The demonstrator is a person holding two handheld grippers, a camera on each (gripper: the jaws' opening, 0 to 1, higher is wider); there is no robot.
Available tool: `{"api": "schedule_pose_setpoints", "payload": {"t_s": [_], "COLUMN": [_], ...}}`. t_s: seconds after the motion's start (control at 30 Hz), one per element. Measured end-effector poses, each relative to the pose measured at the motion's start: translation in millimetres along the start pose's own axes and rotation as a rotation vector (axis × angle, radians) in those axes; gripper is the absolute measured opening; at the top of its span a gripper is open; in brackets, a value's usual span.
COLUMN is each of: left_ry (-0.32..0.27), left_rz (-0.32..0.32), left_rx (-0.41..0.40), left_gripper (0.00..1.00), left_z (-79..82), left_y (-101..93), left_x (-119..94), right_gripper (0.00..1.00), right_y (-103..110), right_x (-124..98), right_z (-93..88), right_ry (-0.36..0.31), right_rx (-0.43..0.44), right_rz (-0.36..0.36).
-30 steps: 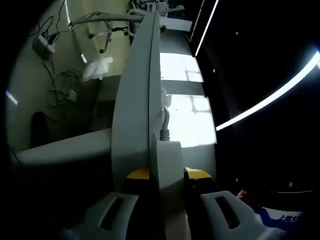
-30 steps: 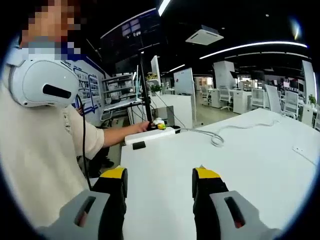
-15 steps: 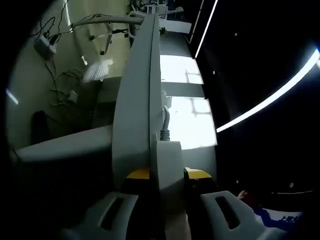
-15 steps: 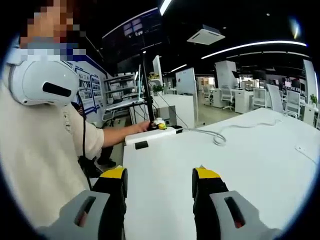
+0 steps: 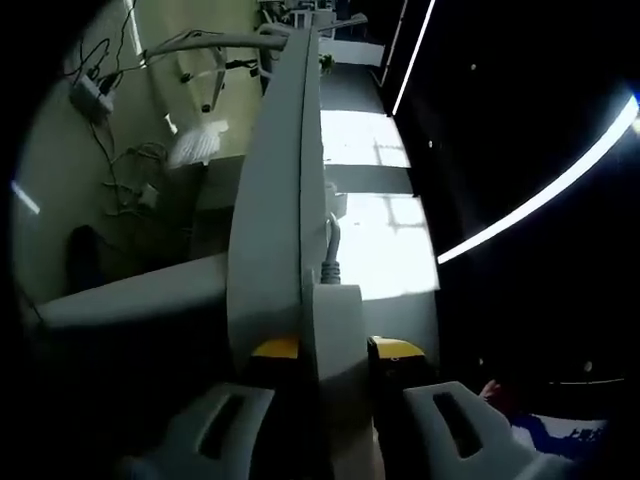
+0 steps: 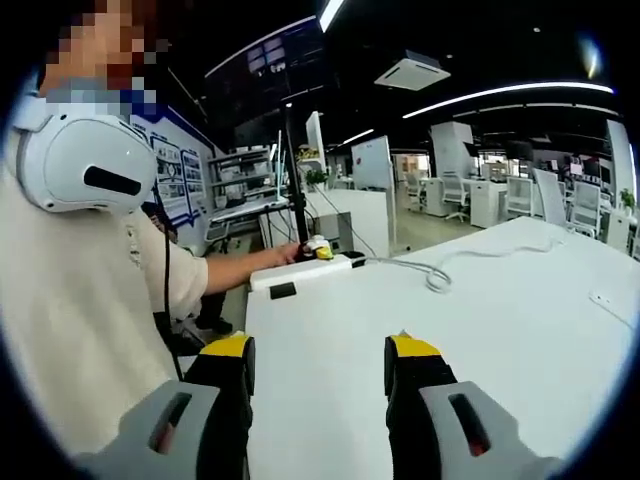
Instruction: Pick up the power strip scattered on the table, fix it on the side mounting bracket of the table, and press the switch
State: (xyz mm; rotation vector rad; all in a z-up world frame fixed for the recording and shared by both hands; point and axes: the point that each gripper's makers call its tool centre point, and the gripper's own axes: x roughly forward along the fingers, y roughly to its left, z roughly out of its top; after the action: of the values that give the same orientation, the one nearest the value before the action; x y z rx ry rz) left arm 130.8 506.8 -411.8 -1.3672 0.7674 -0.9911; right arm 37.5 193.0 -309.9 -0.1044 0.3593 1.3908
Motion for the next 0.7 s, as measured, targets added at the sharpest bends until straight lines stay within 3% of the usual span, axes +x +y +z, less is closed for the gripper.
{"api": "schedule_pose_setpoints", "payload": {"t_s": [0.27, 0.43, 0.7], "left_ry": [-0.061, -0.170, -0.260], "left_rz": [0.028, 0.040, 0.081], "left_rx": [0.092, 0.137, 0.185], "left_gripper": [0.30, 0.31, 0.34], "left_z": [20.2, 45.7, 69.6], "left_y": [4.1, 4.9, 9.2], "left_x": [-7, -16, -22], "right_gripper": [0.48, 0.48, 0.48], "right_y": [-1, -2, -3], "right_x": [0, -1, -3], "right_z": [-1.9, -2.1, -1.4], "right_ry": [-0.001, -0.006, -0.012], "right_rx": [0.004, 0.007, 0.004], "right_rz": [0.000, -0.001, -0.009]}}
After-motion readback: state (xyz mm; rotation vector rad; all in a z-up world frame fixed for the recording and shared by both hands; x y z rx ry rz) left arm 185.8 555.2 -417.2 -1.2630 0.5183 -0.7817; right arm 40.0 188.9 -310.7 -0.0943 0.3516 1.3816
